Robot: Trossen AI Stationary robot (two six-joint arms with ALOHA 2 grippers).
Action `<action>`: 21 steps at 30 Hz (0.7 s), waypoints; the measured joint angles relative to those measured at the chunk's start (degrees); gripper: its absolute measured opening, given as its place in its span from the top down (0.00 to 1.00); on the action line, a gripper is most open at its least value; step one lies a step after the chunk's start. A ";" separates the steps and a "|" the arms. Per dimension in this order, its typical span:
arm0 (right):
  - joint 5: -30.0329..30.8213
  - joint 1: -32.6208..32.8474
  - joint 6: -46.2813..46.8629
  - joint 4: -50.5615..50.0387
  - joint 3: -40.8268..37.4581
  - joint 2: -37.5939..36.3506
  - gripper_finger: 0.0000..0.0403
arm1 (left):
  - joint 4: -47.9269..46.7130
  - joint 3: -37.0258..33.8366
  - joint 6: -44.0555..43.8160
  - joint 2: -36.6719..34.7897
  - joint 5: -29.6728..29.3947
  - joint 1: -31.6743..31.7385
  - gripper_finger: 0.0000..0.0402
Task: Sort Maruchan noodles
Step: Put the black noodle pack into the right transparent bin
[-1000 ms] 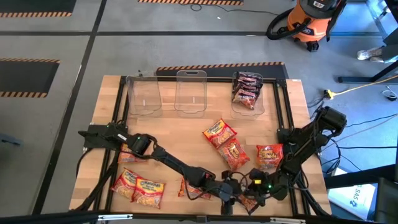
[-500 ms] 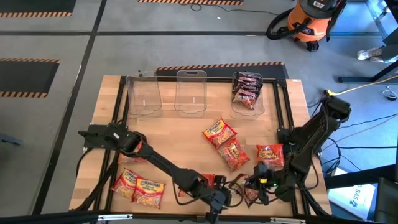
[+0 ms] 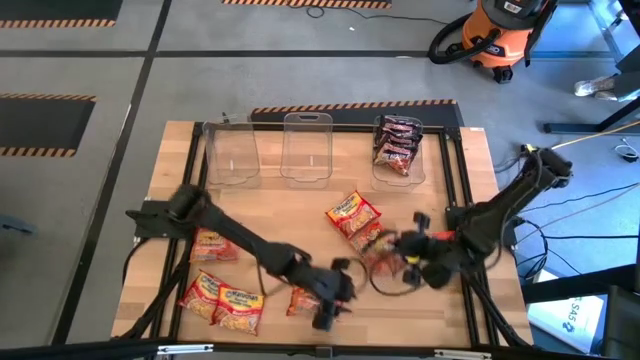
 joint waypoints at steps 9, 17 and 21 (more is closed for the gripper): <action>1.07 -19.53 -30.09 -5.63 4.97 -3.52 0.88 | 19.34 -26.69 -0.34 -17.63 0.50 6.23 0.59; 0.62 -37.67 -52.01 -6.06 10.94 -3.82 0.88 | 21.38 -36.18 -1.59 -26.00 0.49 8.68 0.59; -1.57 -46.68 -59.44 -6.06 11.33 -3.75 0.88 | 21.58 -39.34 -1.81 -28.46 0.42 9.01 0.59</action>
